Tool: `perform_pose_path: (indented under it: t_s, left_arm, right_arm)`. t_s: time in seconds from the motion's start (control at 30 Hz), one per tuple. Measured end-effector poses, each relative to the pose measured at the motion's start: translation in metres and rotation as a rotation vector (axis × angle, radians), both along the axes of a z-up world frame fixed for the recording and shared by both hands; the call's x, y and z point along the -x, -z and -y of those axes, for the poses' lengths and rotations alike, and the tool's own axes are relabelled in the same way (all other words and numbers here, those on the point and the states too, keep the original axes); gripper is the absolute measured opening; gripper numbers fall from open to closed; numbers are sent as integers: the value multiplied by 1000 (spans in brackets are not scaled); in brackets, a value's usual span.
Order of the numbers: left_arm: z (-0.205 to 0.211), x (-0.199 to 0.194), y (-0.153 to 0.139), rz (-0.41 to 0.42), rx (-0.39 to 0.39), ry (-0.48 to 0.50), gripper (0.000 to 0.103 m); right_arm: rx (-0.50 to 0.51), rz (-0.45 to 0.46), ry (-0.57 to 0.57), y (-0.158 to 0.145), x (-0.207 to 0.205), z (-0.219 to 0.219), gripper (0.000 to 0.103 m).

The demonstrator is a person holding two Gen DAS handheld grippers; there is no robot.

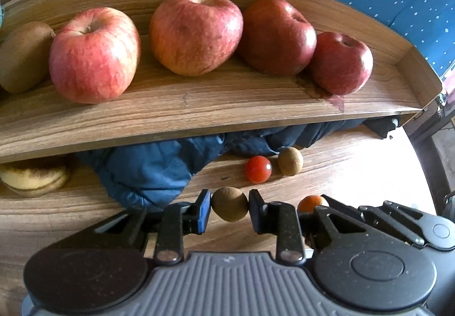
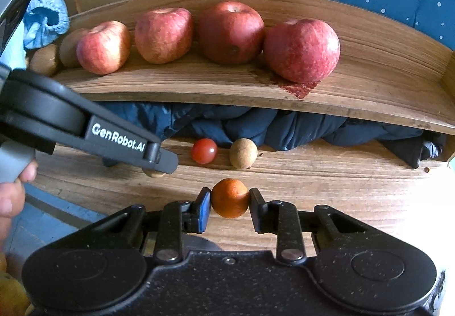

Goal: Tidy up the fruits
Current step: 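Close right gripper on small mandarin while left gripper closes on small brown kiwi, then carry the mandarin and kiwi in both grippers over the steel tray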

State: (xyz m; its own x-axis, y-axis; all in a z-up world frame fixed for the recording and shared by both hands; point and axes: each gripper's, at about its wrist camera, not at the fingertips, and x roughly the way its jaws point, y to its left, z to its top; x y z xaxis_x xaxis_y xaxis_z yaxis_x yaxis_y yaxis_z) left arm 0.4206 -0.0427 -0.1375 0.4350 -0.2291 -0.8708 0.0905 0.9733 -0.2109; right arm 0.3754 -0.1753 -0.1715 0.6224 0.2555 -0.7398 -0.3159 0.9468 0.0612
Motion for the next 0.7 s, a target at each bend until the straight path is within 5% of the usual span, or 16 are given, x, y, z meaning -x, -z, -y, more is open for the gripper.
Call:
perform_pose_path:
  t_s: [0.7]
  left_arm:
    - [24,66,-21,12,3,40,31]
  right_arm:
    - [-17,13,-64,-16,87,13,31]
